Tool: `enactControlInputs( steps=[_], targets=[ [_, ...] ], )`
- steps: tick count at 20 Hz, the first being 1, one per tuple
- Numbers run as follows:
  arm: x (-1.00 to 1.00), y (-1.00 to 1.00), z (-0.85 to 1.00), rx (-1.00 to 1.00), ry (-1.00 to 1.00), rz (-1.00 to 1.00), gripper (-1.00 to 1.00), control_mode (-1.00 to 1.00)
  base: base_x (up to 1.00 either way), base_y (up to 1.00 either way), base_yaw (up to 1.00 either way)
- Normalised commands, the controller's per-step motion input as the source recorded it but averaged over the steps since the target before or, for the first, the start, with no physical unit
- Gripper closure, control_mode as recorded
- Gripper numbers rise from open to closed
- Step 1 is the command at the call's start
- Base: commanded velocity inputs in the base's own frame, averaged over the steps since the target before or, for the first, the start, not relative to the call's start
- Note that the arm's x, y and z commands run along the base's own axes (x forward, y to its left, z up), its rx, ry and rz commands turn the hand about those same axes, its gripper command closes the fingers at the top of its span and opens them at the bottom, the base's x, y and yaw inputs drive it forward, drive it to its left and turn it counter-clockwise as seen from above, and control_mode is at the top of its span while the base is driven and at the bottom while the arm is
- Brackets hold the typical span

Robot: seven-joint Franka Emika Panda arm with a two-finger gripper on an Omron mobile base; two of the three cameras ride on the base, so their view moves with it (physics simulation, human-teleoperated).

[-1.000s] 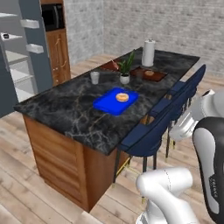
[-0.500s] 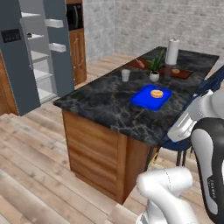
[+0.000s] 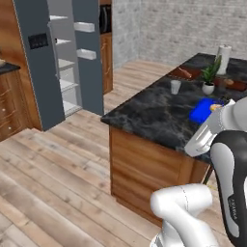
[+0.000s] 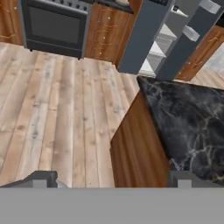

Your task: Take the donut and cupcake from the fridge and place them on the empty tray on the dining counter.

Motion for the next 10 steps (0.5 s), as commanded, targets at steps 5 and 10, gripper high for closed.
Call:
enactControlInputs(
  steps=[5,10],
  targets=[
    [0.00,0.00,0.00,0.00,0.00,0.00,-1.00,1.00,0.85,1.00,0.00],
    [0.00,0.00,0.00,0.00,0.00,0.00,-1.00,1.00,1.00,1.00,0.00]
  ],
)
